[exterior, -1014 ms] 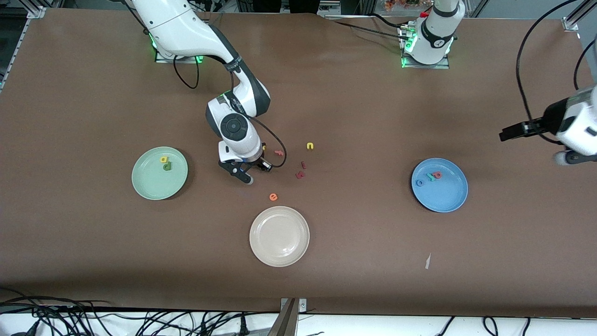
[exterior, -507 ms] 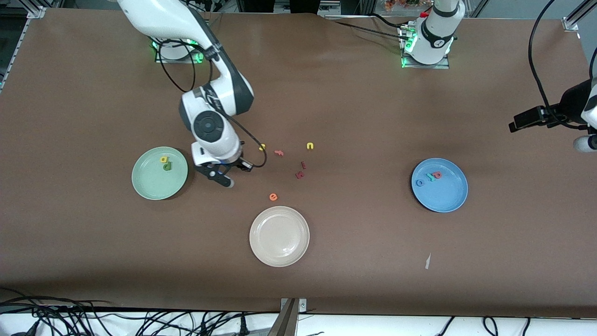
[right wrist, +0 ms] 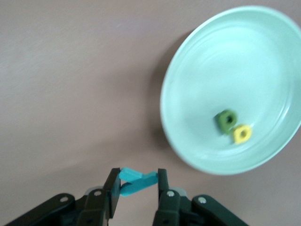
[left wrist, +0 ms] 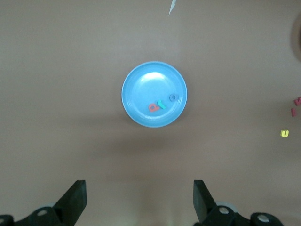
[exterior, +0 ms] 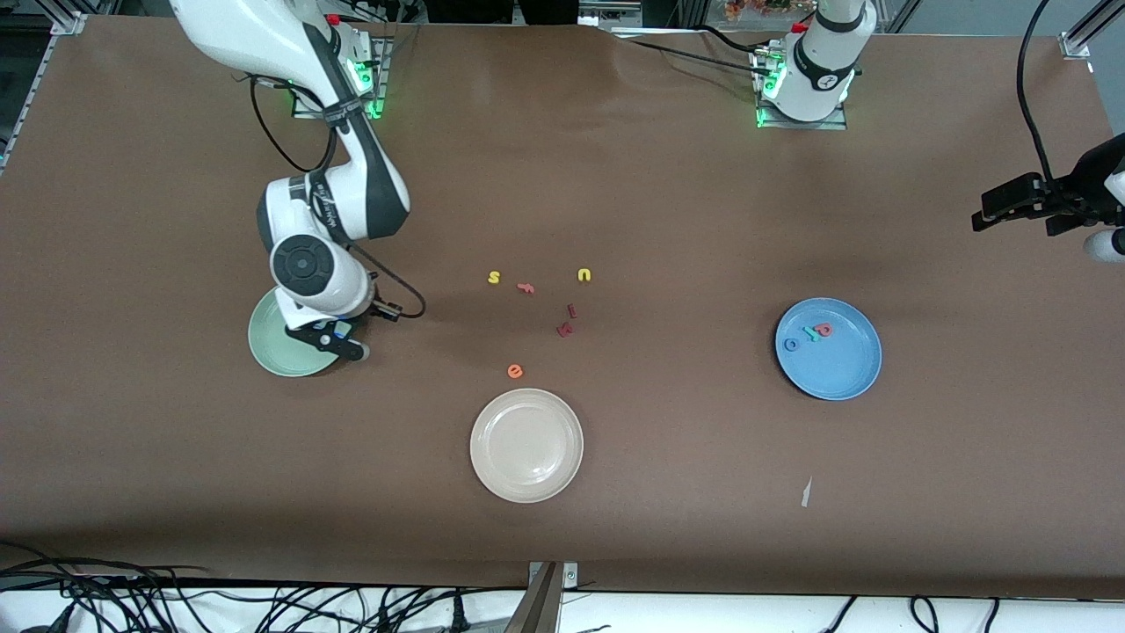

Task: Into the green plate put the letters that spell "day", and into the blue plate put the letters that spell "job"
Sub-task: 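Carry the cyan y to the green plate and open the right gripper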

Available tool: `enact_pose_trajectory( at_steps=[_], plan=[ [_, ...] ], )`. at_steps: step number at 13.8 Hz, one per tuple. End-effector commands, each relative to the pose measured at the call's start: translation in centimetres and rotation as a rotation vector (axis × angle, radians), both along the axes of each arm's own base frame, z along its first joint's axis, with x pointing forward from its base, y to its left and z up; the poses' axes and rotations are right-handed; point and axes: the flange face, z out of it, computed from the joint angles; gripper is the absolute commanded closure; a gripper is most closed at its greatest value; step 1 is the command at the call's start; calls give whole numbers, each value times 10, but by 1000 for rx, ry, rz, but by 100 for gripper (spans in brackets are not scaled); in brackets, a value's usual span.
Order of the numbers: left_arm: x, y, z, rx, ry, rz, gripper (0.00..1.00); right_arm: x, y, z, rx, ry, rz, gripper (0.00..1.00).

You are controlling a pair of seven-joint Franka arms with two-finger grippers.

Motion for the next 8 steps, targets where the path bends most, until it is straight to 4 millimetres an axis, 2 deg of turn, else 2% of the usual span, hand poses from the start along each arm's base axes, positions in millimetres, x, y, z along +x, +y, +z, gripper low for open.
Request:
enact_pose_trajectory(
  at_steps=[1,2,4,5,6,8],
  plan=[
    [-2,-22,17,18,-69,-63,0,-8,-29,-13,-3,-10,60,83],
    [-2,-28,16,22,-68,-69,0,-11,-43,-19,-3,-16,80,83],
    [-3,-29,14,20,-60,-74,0,-13,-65,-24,0,-32,125,82],
    [-3,-30,13,18,-57,-77,0,-11,-69,-26,2,-31,137,70],
    [-3,-31,13,17,-56,-83,0,-10,-69,-24,4,-36,128,1],
    [-1,-38,9,14,-59,-115,0,-11,-68,-4,23,-37,135,0]
  ],
)
